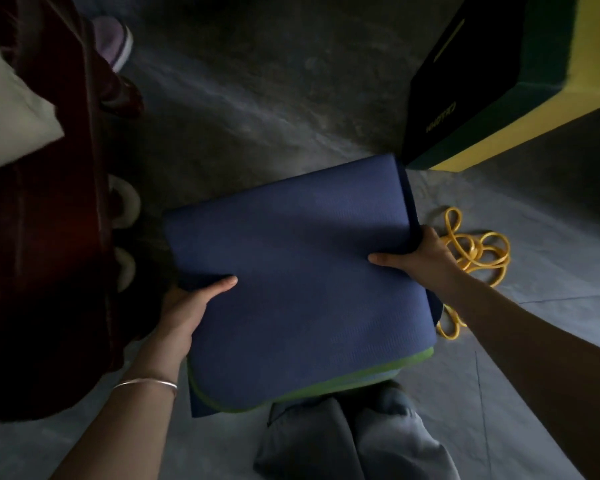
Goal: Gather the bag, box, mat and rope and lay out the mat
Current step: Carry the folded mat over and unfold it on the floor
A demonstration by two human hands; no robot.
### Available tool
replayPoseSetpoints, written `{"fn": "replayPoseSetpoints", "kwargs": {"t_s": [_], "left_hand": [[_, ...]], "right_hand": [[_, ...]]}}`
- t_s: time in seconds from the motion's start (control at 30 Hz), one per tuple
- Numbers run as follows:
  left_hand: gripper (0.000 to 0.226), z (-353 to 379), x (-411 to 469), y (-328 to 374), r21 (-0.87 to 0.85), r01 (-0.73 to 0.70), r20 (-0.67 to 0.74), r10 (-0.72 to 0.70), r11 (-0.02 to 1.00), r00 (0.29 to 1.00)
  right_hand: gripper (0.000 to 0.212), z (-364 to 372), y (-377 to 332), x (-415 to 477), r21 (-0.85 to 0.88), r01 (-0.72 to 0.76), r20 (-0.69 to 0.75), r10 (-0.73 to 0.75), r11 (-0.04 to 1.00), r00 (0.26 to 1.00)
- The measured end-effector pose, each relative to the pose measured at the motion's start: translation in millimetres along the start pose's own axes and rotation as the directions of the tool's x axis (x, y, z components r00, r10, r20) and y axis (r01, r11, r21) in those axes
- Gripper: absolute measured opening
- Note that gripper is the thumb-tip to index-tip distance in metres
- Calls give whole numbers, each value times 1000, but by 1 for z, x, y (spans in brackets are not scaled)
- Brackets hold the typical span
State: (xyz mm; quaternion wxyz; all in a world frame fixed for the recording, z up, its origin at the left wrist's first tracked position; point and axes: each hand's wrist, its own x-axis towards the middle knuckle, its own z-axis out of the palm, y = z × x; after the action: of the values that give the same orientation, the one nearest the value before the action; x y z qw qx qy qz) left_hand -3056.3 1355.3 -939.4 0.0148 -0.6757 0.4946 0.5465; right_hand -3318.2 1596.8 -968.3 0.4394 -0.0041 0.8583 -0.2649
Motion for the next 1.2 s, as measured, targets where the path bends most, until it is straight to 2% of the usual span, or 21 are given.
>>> {"fn": "replayPoseSetpoints", "kwargs": {"t_s": [0.07, 0.17, 0.2, 0.33, 0.47, 0.57, 0.63, 0.7, 0.83, 0.87, 0.93, 1.07, 1.2], "left_hand": [[69, -14, -28, 28, -12, -16, 27, 16, 1000, 1000], [51, -39, -80, 83, -30, -48, 36, 49, 998, 998], [52, -48, -99, 105, -32, -64, 32, 65, 997, 997], [82, -92, -178, 188, -59, -114, 36, 116, 992, 993], [75, -144, -265, 254, -99, -186, 48, 191, 978, 980], [89, -185, -336, 287, -130, -175, 59, 184, 976, 981], [96, -214, -377, 300, -164, -183, 56, 194, 969, 979], [94, -241, -416, 305, -192, -203, 54, 217, 960, 975], [61, -287, -507, 318, -249, -268, -15, 273, 931, 962], [65, -302, -529, 319, -264, -264, -38, 263, 928, 964], [91, -329, -562, 318, -304, -256, -71, 246, 918, 967], [79, -383, -631, 306, -352, -378, -187, 332, 856, 925], [80, -451, -680, 276, -390, -410, -304, 305, 824, 902]], "right_hand": [[104, -26, -25, -29, 0, 34, -33, -34, 999, 999], [101, -72, -71, -79, 43, 86, -68, -83, 995, 994], [101, -88, -89, -98, 63, 106, -80, -101, 992, 992], [111, -148, -157, -179, 139, 200, -137, -181, 970, 974], [117, -199, -214, -271, 149, 306, -172, -280, 940, 944], [110, -230, -248, -340, 92, 364, -165, -346, 927, 924], [109, -251, -267, -383, 59, 398, -153, -386, 915, 910], [107, -270, -281, -426, 45, 428, -144, -418, 903, 897], [103, -302, -306, -513, 5, 509, -166, -501, 861, 849], [103, -308, -313, -536, -9, 524, -168, -518, 852, 839], [101, -315, -327, -576, -23, 558, -166, -553, 830, 816], [98, -312, -357, -651, -33, 664, -157, -660, 747, 734], [98, -283, -390, -717, -43, 744, -85, -745, 667, 662]]}}
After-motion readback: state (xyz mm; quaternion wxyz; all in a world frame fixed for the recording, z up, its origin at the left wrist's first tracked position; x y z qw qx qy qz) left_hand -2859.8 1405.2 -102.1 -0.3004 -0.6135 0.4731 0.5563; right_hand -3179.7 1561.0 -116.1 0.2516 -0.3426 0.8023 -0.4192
